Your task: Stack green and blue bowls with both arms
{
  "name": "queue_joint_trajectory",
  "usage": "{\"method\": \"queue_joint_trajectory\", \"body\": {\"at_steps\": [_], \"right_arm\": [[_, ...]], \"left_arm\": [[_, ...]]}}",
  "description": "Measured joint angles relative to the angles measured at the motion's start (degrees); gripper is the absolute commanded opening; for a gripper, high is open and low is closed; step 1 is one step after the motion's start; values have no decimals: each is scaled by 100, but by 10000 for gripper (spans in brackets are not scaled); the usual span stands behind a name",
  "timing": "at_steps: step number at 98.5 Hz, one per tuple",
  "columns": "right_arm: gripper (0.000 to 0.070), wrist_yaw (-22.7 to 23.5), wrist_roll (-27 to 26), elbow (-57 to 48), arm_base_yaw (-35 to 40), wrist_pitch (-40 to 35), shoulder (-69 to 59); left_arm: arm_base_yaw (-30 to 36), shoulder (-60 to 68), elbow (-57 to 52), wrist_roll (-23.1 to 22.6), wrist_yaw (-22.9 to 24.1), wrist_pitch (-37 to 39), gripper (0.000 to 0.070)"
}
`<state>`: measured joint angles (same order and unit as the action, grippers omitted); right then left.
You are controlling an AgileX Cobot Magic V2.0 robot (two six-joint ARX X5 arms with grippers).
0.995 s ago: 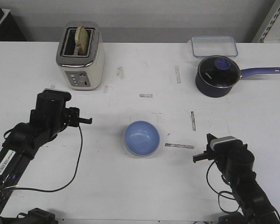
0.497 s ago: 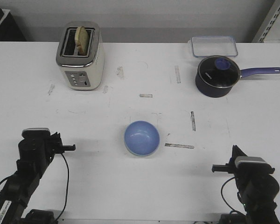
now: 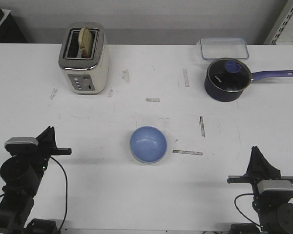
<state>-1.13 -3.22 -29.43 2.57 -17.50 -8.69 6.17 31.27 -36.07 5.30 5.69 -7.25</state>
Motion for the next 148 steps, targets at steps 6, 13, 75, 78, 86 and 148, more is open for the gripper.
{"method": "queue_joint_trajectory", "body": {"at_steps": [6,13,75,78,86,148], "right_arm": [[0,0,0,0,0,-4,0],[0,0,0,0,0,-17,0],[0,-17,0,0,0,46,0],[0,-17,0,0,0,46,0],[0,-20,0,0,0,46,0],[0,-26,0,0,2,48,0]], "left_arm": [[0,-184,0,0,0,-20,1],[0,-407,0,0,0,-22,1],[0,-1801,0,0,0,-37,1],[0,-1825,0,0,0,-50,1],[0,-1832,0,0,0,-72,1],[-654,-3093,3012,-914,-728,437,1]]}}
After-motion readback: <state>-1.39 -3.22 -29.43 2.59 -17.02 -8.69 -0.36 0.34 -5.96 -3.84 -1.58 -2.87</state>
